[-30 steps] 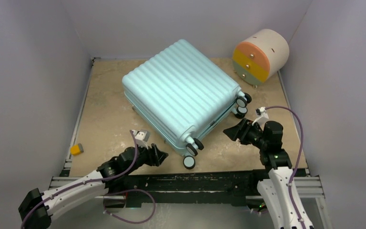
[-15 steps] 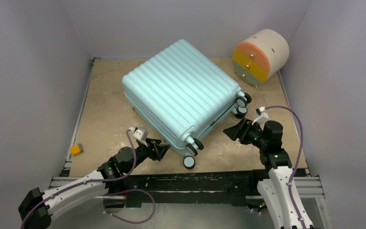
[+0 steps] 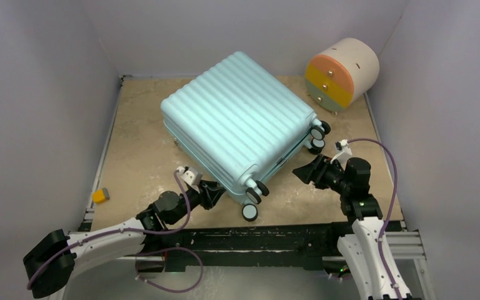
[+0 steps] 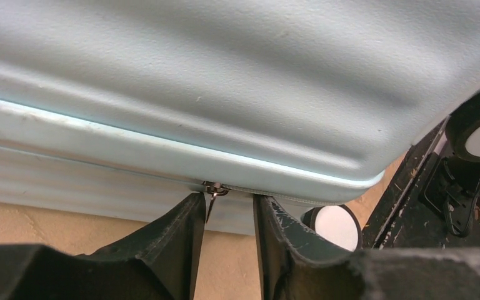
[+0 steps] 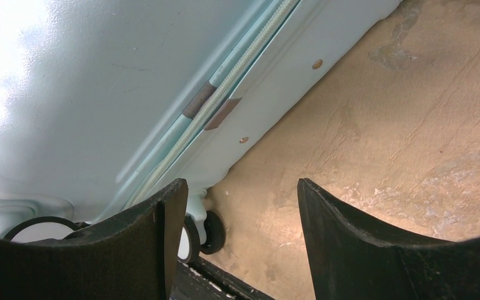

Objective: Pack the luggage
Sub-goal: Zip the luggage at the center of the board.

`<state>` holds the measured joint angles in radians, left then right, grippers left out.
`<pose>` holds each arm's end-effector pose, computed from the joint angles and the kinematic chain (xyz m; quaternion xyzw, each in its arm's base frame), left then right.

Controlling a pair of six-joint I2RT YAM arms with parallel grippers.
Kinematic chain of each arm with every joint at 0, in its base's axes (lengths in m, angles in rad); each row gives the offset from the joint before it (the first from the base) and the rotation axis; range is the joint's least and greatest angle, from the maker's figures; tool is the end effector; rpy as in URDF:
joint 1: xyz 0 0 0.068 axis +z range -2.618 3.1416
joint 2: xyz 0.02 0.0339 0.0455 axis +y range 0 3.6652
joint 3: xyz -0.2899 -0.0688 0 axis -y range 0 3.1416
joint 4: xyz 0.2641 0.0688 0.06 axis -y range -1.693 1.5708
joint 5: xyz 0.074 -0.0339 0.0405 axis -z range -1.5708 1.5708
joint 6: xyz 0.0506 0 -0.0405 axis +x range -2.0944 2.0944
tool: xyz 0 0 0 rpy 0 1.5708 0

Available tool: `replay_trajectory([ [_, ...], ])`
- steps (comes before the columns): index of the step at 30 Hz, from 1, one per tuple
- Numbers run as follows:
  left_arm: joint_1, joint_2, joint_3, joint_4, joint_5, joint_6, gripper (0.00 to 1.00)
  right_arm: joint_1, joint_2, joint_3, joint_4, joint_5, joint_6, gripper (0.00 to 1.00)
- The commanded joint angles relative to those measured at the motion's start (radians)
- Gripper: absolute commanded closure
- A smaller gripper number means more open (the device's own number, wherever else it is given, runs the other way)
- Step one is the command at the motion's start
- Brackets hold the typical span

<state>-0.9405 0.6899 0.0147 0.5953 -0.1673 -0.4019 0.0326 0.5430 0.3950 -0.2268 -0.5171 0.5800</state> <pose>0.1032 -0.1272 0.1699 0.1402 0.7209 -0.3723 0.5675 0.1508 0.0299 0.2405 0.0774 0.8082 0.3656 0.4552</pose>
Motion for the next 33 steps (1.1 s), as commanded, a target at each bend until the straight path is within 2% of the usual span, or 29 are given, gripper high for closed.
replay_trajectory([
  [1, 0.003, -0.036, -0.062, 0.071, -0.057, 0.055, 0.67, 0.004, -0.002, 0.037, 0.008, -0.014, -0.002, 0.32],
  [8, 0.003, -0.081, -0.066, 0.016, -0.118, 0.054, 0.79, 0.003, -0.008, 0.046, -0.004, -0.012, -0.002, 0.32],
  [17, 0.003, -0.006, -0.042, 0.01, -0.106, 0.055, 0.86, 0.004, -0.014, 0.046, -0.008, -0.01, -0.002, 0.32],
  [21, 0.002, 0.026, -0.023, -0.009, -0.098, 0.061, 1.0, 0.003, -0.013, 0.056, -0.025, -0.002, -0.014, 0.32],
  [28, 0.001, 0.002, -0.004, -0.071, -0.061, 0.042, 1.0, 0.004, -0.009, 0.044, -0.008, -0.005, 0.007, 0.32],
  [33, -0.013, -0.075, 0.041, -0.221, -0.075, 0.004, 1.0, 0.004, -0.016, 0.054, -0.001, 0.009, 0.025, 0.33],
])
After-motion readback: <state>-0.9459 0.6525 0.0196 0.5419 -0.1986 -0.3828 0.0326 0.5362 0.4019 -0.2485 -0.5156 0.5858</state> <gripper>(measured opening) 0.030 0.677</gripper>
